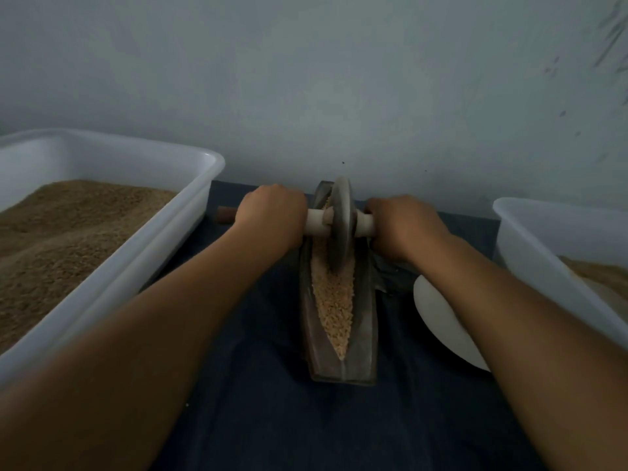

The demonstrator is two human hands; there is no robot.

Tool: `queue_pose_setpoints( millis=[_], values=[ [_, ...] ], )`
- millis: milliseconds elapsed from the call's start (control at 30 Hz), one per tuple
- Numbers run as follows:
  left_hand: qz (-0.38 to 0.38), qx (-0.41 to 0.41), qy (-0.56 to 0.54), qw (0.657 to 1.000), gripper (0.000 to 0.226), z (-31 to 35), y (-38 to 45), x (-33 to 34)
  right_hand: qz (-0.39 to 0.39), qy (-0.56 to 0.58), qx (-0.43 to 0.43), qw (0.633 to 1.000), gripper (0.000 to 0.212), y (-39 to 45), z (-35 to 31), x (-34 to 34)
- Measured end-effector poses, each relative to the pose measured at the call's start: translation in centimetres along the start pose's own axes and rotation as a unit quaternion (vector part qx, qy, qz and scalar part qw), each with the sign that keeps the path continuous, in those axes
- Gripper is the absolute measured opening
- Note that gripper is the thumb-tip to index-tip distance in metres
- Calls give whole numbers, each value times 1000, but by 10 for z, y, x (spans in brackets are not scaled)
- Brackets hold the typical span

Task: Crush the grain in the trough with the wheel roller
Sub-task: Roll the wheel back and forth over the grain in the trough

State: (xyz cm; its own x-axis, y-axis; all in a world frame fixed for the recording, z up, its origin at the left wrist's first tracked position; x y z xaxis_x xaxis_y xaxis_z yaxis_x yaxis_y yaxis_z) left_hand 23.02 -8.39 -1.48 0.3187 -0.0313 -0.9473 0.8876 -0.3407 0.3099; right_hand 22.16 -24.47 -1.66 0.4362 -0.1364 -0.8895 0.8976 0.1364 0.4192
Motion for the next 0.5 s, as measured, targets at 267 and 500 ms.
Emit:
queue_pose_setpoints(
  millis=[267,500],
  values=[
    [70,-5,-13,997,20,2,19,-17,19,52,49,997,20,6,12,7],
    [38,24,68,997,24,1,0,-5,53,11,43,998,15,-9,0,-12]
  ],
)
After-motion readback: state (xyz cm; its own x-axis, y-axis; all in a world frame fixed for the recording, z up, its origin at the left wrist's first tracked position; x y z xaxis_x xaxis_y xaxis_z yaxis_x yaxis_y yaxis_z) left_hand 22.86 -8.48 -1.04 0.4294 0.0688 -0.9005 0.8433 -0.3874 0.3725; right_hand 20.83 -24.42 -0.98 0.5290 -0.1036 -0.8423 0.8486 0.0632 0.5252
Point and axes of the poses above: each hand's wrist, its own y-axis towards the middle knuckle, its own x-axis out of the palm, z = x × y, the point moved 10 cm from there along y, towards the middle knuckle, and after that the axes turned 11 degrees about z, right-handed, at the moved point
